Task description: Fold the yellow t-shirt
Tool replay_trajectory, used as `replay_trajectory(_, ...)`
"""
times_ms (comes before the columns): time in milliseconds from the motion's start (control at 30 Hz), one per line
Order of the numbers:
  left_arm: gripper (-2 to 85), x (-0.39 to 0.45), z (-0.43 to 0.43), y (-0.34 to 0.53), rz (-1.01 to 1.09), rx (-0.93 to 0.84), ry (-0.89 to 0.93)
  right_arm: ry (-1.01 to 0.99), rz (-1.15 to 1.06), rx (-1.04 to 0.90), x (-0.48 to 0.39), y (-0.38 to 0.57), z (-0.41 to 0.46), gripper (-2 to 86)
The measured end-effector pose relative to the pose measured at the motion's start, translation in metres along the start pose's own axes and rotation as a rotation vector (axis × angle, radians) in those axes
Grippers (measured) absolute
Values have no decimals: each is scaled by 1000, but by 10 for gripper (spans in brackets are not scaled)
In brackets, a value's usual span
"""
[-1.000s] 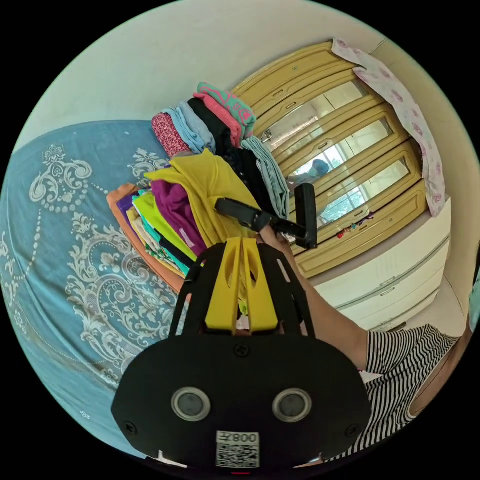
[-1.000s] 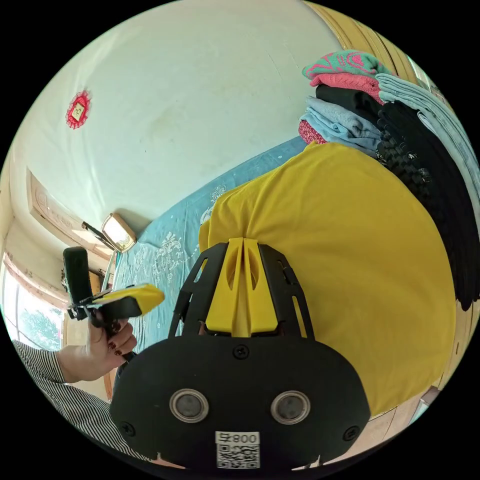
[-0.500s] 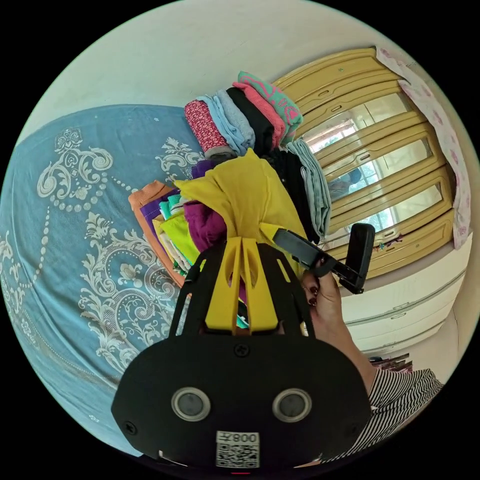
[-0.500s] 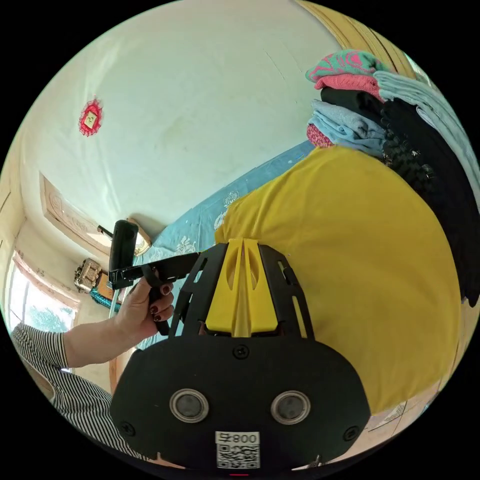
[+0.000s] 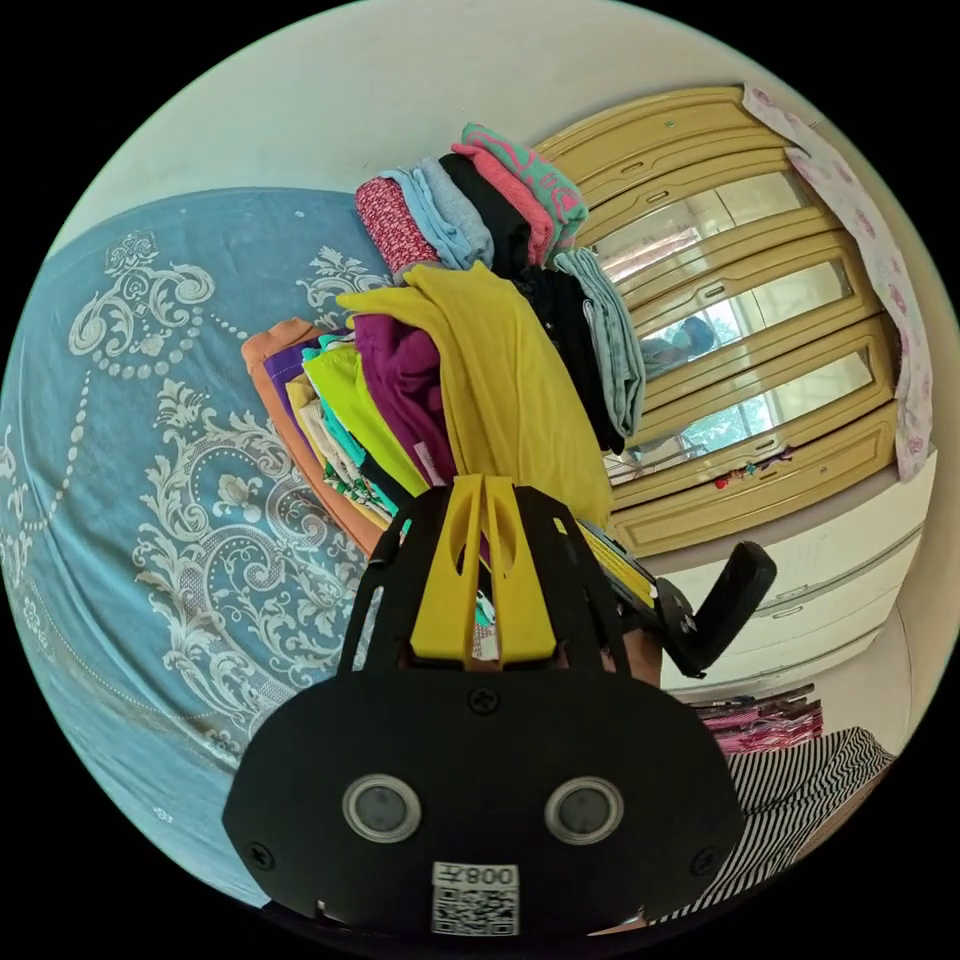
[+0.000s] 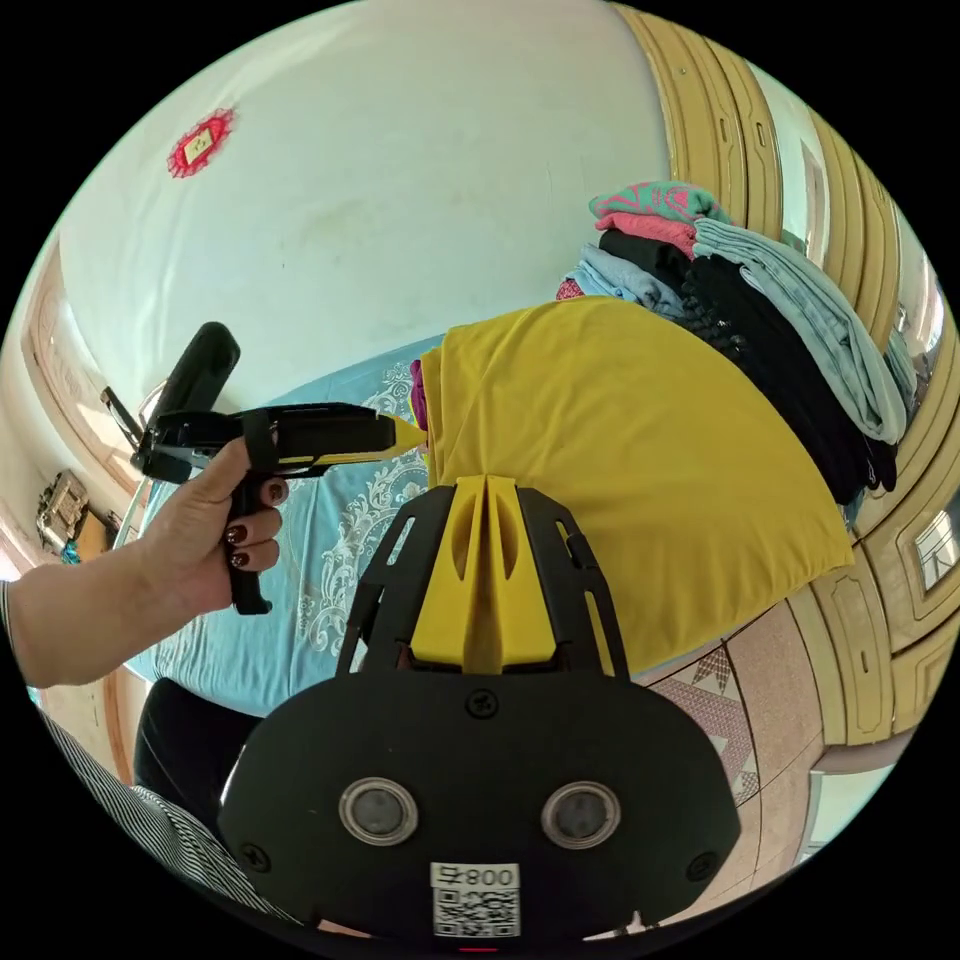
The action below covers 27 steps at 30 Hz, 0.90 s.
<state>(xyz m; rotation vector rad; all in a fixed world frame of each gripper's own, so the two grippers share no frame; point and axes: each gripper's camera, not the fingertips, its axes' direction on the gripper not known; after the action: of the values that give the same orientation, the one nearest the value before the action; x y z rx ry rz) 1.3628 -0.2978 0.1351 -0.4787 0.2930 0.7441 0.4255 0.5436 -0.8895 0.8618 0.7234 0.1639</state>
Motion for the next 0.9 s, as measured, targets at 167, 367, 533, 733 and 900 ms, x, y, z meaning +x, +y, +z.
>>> replay_trajectory(167, 1, 11, -60, 56, 106, 25, -68, 2, 11, -19, -8, 3, -18, 2)
replay_trajectory(367, 2, 4, -115, 168, 160, -64, -117, -83, 117, 39, -1, 34, -62, 1)
replay_trajectory(533, 1, -10, -144, 263, 79, -145, -87, -110, 180, 46, 3, 71, -87, 1)
replay_trajectory(733, 1, 5, -201, 349, 85, -56, -65, -170, 185, 53, -3, 101, -126, 1)
replay_trajectory(900, 2, 50, -262, 398, 245, 51, -240, -244, 178, 109, -5, 134, -161, 1)
